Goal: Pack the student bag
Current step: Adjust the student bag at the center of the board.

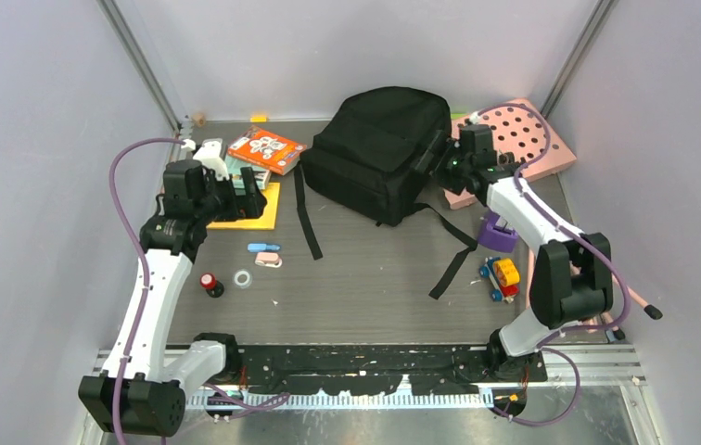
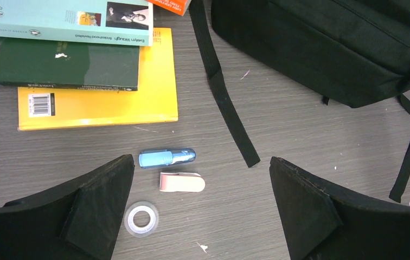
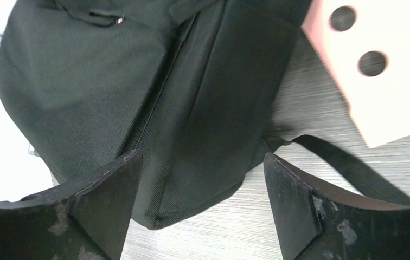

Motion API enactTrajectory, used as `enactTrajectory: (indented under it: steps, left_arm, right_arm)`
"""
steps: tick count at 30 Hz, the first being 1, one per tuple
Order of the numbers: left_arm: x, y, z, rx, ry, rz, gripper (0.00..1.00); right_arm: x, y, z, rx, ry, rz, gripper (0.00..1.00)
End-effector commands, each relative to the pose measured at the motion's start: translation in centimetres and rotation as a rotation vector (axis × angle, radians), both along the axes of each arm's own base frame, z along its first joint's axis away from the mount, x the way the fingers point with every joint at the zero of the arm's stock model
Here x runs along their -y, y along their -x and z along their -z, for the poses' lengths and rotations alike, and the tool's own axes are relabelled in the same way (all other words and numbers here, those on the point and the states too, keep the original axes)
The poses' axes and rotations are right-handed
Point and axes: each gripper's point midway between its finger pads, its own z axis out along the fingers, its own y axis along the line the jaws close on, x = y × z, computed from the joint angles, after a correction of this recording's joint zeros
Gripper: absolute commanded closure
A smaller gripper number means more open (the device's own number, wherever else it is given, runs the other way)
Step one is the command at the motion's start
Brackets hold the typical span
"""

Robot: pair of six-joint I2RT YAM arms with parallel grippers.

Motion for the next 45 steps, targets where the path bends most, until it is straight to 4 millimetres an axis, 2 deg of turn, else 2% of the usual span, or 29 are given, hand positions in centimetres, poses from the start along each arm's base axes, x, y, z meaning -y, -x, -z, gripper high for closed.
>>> enactTrajectory:
  steps: [1, 5, 8, 11, 13, 15, 16, 17, 18, 20, 24, 30, 35, 38, 41, 44, 45]
  left_arm:
    - [0.1, -0.6, -0.9, 0.048, 0.003, 0.006, 0.0]
    - [0.4, -0.5, -0.9, 0.043, 0.015, 0.019, 0.0]
    - [0.3, -0.5, -1.0, 0.051, 0.009, 0.015, 0.0]
    - [0.1, -0.5, -0.9, 0.051, 0.002, 0.007, 0.0]
    - [0.1, -0.6, -0.9, 0.051, 0.002, 0.008, 0.0]
    - [0.2, -0.6, -1.0, 0.052, 0.004, 0.012, 0.0]
    - [0.3, -0.6, -1.0, 0.052, 0.007, 0.018, 0.0]
    - [0.5, -0.6, -1.0, 0.053, 0.009, 0.029, 0.0]
    - [0.7, -0.6, -1.1, 0.058, 0.014, 0.041, 0.0]
    - [0.9, -0.5, -1.2, 0.067, 0.016, 0.058, 0.0]
    - [1.0, -0.3, -1.8, 0.094, 0.018, 0.067, 0.0]
    - [2.1, 0.1, -3.0, 0.151, 0.061, 0.118, 0.0]
    - [5.0, 0.6, -4.1, 0.176, 0.18, 0.25, 0.0]
    - [6.3, 1.0, -4.7, 0.192, 0.233, 0.322, 0.0]
    - [7.3, 0.9, -4.6, 0.177, 0.304, 0.351, 0.0]
    - [8.4, 0.7, -4.1, 0.13, 0.404, 0.359, 0.0]
    - [8.6, 0.5, -3.7, 0.111, 0.435, 0.351, 0.0]
  right_arm:
    - [-2.6, -2.0, -1.6, 0.075, -0.058, 0.01, 0.17]
    - [-4.4, -2.5, 0.1, 0.051, -0.083, -0.006, 0.22]
    - [-5.5, -2.7, 1.0, 0.037, -0.085, -0.032, 0.21]
    - [-5.8, -2.8, 1.8, 0.023, -0.072, -0.038, 0.23]
    - [-5.6, -2.9, 1.8, 0.028, -0.064, -0.032, 0.33]
    - [-5.3, -2.8, 1.3, 0.056, -0.055, -0.029, 0.48]
    - [-5.2, -2.7, 0.6, 0.088, -0.054, -0.032, 0.62]
    - [-5.0, -2.8, 0.2, 0.104, -0.049, -0.026, 0.7]
    - [-4.9, -2.6, -0.6, 0.131, -0.043, -0.029, 0.81]
    - [-4.6, -2.6, -1.9, 0.173, -0.023, -0.04, 0.96]
    - [-5.1, -2.0, -4.6, 0.253, 0.038, -0.151, 0.99]
    - [-5.9, 1.7, -8.7, 0.363, 0.088, -0.356, 0.99]
    - [-6.1, 6.3, -11.1, 0.378, 0.108, -0.476, 1.0]
    - [-6.8, 9.7, -11.5, 0.363, 0.092, -0.57, 0.99]
    - [-7.9, 12.6, -11.0, 0.35, 0.071, -0.659, 0.99]
    - [-8.0, 14.8, -9.2, 0.299, 0.056, -0.669, 0.99]
    - [-7.7, 14.9, -8.6, 0.284, 0.067, -0.644, 0.99]
